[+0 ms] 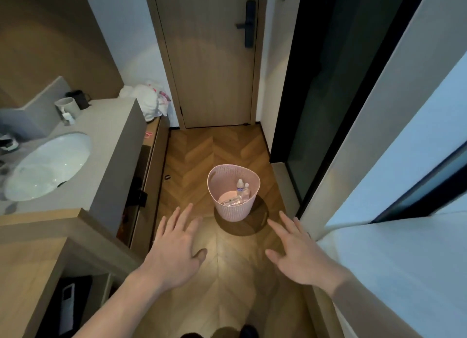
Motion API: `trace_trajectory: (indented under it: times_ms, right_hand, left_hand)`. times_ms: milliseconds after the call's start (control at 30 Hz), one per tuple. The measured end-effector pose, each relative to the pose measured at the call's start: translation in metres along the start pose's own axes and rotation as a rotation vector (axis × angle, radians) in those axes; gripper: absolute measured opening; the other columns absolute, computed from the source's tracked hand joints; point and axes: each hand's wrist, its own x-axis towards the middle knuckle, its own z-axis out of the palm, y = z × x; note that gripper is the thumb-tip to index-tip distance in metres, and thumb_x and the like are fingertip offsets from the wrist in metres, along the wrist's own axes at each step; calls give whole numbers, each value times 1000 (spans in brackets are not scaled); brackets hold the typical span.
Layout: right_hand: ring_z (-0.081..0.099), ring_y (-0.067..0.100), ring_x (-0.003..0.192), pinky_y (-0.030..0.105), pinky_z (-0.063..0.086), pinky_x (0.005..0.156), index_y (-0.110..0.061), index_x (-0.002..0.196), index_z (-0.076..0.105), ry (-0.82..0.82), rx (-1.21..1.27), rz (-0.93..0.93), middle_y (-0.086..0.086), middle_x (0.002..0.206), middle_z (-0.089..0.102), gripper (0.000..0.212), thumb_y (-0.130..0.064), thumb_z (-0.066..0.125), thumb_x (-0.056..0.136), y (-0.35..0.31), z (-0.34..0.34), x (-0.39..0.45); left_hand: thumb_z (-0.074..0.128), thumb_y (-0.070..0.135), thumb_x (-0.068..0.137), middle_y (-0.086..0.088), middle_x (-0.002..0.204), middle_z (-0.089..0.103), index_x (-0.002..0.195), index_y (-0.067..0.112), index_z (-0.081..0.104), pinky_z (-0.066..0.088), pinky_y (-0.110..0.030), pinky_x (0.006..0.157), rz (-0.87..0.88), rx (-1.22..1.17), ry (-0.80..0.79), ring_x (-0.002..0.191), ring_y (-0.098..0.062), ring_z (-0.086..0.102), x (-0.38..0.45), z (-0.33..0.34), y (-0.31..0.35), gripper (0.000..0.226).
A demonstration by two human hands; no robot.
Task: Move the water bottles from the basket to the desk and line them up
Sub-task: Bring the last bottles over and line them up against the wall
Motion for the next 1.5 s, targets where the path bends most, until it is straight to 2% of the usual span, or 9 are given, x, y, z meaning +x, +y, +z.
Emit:
trace_trajectory:
  times_ms: [267, 400, 533, 633, 833, 1033, 1333, 1500]
  right_hand:
    - [-16, 23, 163, 53, 6, 131, -46, 166, -2, -104, -64, 3, -13, 174, -21, 78, -62, 46, 105, -3, -47, 105]
    - [-16, 23, 163, 53, 8, 131, -47, 166, 1, -91, -39, 42, -15, 174, -19, 79, -64, 46, 104, -2, -58, 169]
    - [-8, 25, 164, 50, 15, 130, -44, 167, 8, -45, -40, 74, -12, 177, -10, 79, -64, 50, 102, -4, -76, 232]
    - [-5, 27, 164, 49, 14, 131, -39, 168, 11, -82, -14, 125, -8, 177, -6, 79, -61, 51, 103, -9, -93, 281]
    - [-9, 24, 164, 51, 11, 131, -40, 168, 9, -160, 64, 224, -11, 177, -8, 77, -54, 53, 106, -23, -118, 368]
    - [-6, 24, 164, 53, 13, 132, -40, 168, 13, -180, 134, 253, -10, 177, -4, 76, -49, 56, 105, -16, -131, 431]
    - [12, 25, 162, 50, 24, 130, -35, 167, 20, -248, 135, 221, -4, 176, 11, 75, -45, 60, 104, 31, -148, 543]
    - [27, 25, 156, 46, 31, 127, -37, 162, 30, -308, 139, 179, -5, 170, 26, 66, -40, 61, 104, 61, -145, 617]
  left_hand:
    - [50, 61, 100, 6, 174, -14, 164, 37, 15, -7, -46, 129, -48, -27, -54, 160, -22, -14, 99, -8, -23, 77]
    - [49, 61, 99, 5, 174, -12, 165, 36, 16, -9, -46, 128, -43, -38, -83, 160, -23, -14, 167, -10, -39, 77]
    - [49, 57, 101, 3, 174, -13, 165, 34, 9, -9, -47, 128, -17, -54, -144, 160, -24, -14, 253, -14, -56, 79]
    - [48, 58, 101, 3, 174, -11, 166, 34, 5, -10, -46, 127, 0, -61, -181, 160, -24, -13, 316, -17, -71, 81]
    - [50, 58, 99, 3, 175, -4, 165, 35, 12, -2, -49, 131, 72, -31, -253, 161, -25, -8, 422, -3, -104, 79]
    - [54, 52, 97, 0, 175, 2, 165, 30, 15, 0, -47, 129, 107, -42, -345, 161, -26, -2, 499, 17, -112, 81]
    - [59, 49, 94, 0, 167, 26, 160, 28, 28, 19, -42, 127, -8, -109, -439, 154, -25, 24, 598, 41, -96, 76]
    - [59, 45, 94, -1, 164, 31, 160, 24, 28, 25, -40, 125, -95, -109, -474, 152, -25, 29, 659, 67, -97, 76]
